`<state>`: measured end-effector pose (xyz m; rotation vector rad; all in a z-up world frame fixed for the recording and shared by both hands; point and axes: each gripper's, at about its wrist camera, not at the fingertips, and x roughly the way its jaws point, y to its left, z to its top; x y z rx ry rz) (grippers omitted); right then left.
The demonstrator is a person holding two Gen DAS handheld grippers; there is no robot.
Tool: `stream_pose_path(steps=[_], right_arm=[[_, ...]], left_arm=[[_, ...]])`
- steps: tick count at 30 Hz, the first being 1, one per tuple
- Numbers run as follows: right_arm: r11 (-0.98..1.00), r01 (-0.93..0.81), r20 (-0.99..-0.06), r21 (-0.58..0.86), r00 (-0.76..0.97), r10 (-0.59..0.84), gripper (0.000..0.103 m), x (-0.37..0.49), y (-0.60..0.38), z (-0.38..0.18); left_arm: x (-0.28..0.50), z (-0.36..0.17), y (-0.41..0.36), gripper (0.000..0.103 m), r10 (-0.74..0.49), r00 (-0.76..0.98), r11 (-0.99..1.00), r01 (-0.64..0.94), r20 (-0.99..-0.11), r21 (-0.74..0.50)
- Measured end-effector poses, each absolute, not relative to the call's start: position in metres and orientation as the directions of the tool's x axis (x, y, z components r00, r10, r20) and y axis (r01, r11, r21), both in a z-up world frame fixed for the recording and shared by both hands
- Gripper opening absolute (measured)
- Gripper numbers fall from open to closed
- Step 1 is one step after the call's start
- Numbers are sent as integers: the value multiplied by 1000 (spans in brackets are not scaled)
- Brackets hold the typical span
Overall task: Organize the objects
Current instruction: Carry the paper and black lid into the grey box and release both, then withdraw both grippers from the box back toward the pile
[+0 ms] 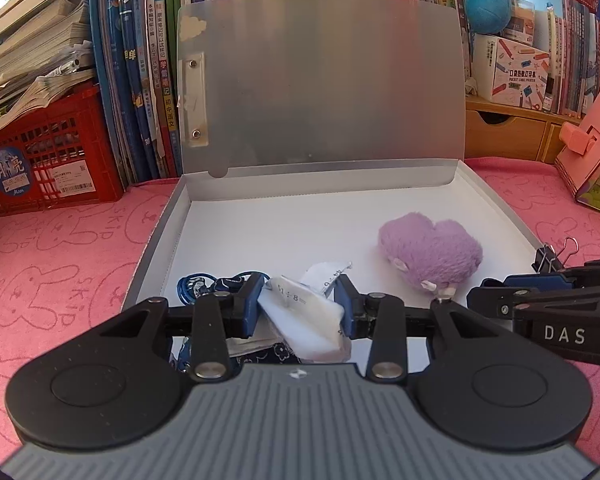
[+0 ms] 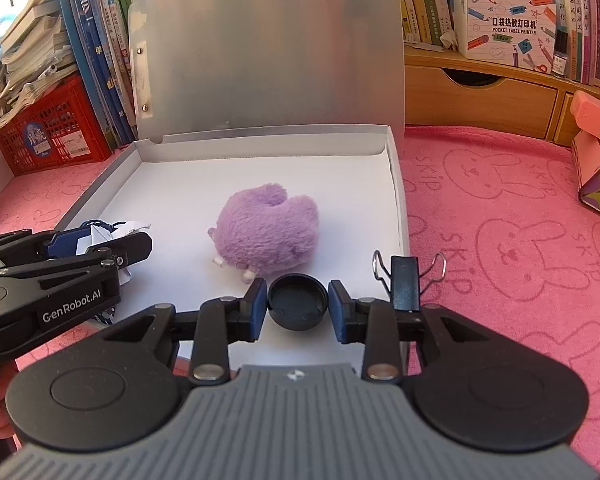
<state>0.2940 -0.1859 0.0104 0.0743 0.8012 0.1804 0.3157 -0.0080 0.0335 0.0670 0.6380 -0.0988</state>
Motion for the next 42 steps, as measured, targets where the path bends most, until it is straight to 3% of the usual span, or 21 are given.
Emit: stream_pose_path(steps=[9, 12, 18, 24, 42], right_arm=[[981, -143, -704, 134, 683, 195, 41, 302, -181, 9], [980, -147, -692, 132, 695, 198, 57, 299, -182, 12], [977, -160, -664, 140, 717, 213, 63, 287, -186, 23], [975, -196, -636, 107, 740, 219, 65, 265, -189, 39], [956, -286, -539, 68, 796, 277, 71, 169, -212, 77]], left_arm=[[324, 27, -11, 45, -72, 793, 992, 118, -605, 37], [321, 30, -12, 46, -68, 796, 991, 126, -601, 54], [311, 39, -12, 58, -64, 798, 991, 120, -599, 55], [287, 56, -15, 69, -62, 814, 989, 127, -578, 73], [182, 101, -15, 82, -138, 839, 976, 206, -527, 73]])
